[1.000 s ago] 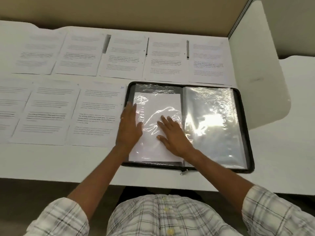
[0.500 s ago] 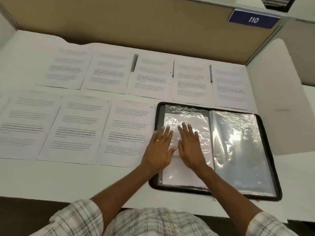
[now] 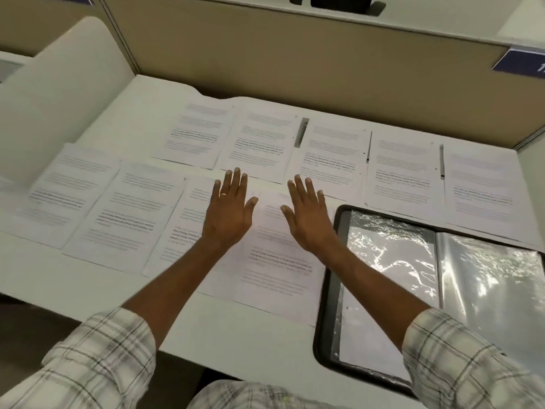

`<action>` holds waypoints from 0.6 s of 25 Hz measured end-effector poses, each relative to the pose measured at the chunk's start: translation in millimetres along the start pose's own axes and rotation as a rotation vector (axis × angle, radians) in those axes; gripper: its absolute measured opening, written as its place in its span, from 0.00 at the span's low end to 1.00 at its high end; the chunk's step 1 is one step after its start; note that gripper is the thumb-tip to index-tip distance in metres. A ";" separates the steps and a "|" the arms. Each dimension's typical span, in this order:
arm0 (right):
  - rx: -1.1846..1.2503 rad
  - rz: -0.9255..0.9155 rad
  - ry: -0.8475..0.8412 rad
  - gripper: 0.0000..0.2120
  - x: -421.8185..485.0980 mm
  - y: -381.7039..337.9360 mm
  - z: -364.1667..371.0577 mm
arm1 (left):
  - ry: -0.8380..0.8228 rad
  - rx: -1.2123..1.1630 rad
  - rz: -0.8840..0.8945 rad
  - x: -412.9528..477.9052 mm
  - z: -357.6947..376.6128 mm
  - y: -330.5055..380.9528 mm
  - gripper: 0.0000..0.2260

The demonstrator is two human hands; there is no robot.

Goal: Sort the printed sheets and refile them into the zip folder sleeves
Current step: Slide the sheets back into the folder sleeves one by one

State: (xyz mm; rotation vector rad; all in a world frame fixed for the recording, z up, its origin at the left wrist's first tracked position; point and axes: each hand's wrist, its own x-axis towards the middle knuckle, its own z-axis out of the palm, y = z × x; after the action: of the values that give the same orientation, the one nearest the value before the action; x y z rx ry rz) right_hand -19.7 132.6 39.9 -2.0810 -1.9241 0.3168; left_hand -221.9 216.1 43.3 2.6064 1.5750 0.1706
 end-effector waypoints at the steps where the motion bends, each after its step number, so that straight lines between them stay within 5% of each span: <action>1: -0.003 -0.014 0.006 0.29 14.6 -11.1 2.0 | 0.001 0.001 -0.008 6.1 -2.1 -15.4 0.32; 11: -0.017 0.011 0.087 0.25 159.4 -137.0 50.9 | -0.101 -0.018 0.100 98.0 -20.2 -202.4 0.35; 15: 0.163 0.158 0.107 0.23 215.6 -179.9 77.0 | -0.145 -0.071 0.049 143.5 -16.5 -268.2 0.32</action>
State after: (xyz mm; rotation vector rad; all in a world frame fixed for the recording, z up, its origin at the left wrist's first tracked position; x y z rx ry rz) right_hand -196.3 364.1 39.2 -2.1006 -1.6216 0.3747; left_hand -392.9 467.9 30.1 2.5415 1.4316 0.0387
